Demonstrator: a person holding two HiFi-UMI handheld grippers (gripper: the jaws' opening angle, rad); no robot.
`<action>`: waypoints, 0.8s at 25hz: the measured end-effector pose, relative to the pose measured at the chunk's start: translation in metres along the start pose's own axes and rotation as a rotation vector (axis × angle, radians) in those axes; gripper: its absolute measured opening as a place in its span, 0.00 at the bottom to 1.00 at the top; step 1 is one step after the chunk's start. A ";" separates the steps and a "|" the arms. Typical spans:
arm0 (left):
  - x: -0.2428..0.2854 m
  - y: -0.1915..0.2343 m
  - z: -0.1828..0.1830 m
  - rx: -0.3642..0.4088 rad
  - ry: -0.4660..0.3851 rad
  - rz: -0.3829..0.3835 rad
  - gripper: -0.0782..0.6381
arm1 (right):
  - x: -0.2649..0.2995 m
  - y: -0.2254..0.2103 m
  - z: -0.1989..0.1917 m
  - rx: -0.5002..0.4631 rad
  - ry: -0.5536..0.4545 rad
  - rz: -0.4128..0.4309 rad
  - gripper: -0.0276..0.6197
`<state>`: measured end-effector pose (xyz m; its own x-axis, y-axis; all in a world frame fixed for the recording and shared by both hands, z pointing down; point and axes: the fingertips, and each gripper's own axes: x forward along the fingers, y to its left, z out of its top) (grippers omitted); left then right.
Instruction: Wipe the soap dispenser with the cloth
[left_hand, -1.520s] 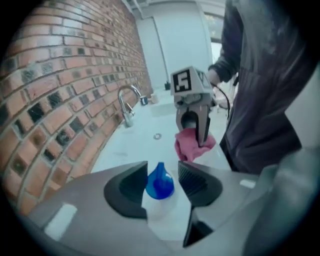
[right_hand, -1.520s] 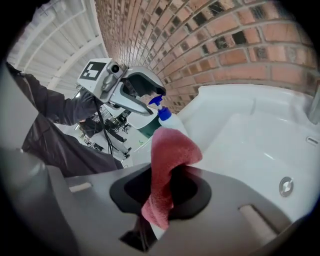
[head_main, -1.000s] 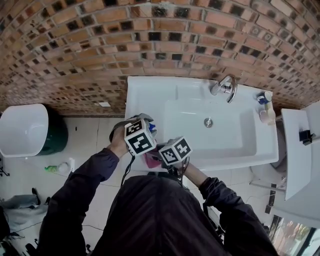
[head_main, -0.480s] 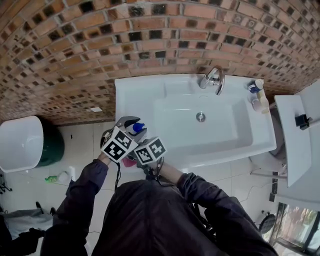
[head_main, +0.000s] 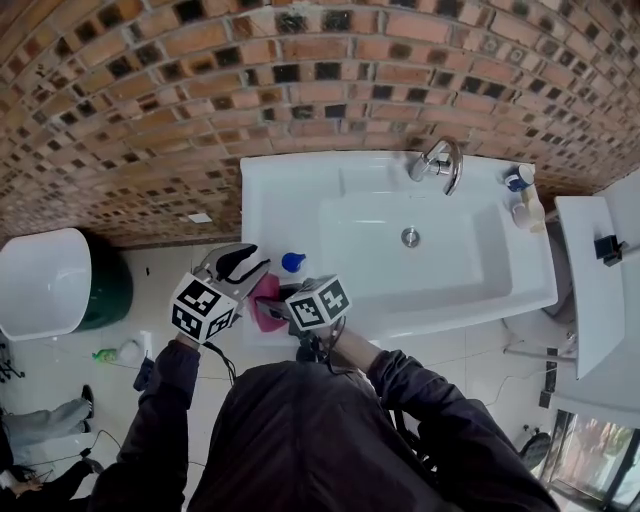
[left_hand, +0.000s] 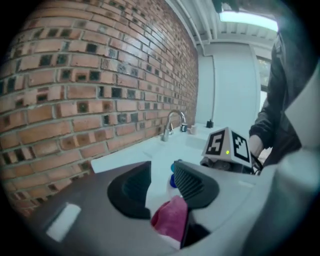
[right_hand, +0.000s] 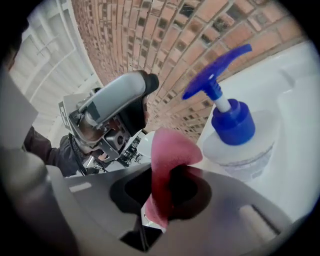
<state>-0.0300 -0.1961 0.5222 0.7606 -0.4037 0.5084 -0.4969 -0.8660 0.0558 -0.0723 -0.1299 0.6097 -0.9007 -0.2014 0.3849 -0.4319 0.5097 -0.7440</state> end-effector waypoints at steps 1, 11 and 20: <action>-0.005 0.001 -0.002 -0.010 -0.007 0.012 0.31 | 0.001 -0.003 0.001 0.006 0.000 -0.002 0.15; -0.033 -0.023 -0.021 -0.090 -0.032 0.066 0.30 | 0.010 -0.072 -0.039 0.336 0.029 -0.062 0.15; -0.061 -0.037 -0.035 -0.189 -0.078 0.153 0.29 | 0.007 -0.064 -0.041 0.352 0.067 -0.003 0.15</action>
<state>-0.0729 -0.1289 0.5193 0.6969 -0.5536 0.4560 -0.6724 -0.7254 0.1470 -0.0493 -0.1292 0.6824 -0.8992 -0.1413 0.4140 -0.4349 0.1874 -0.8807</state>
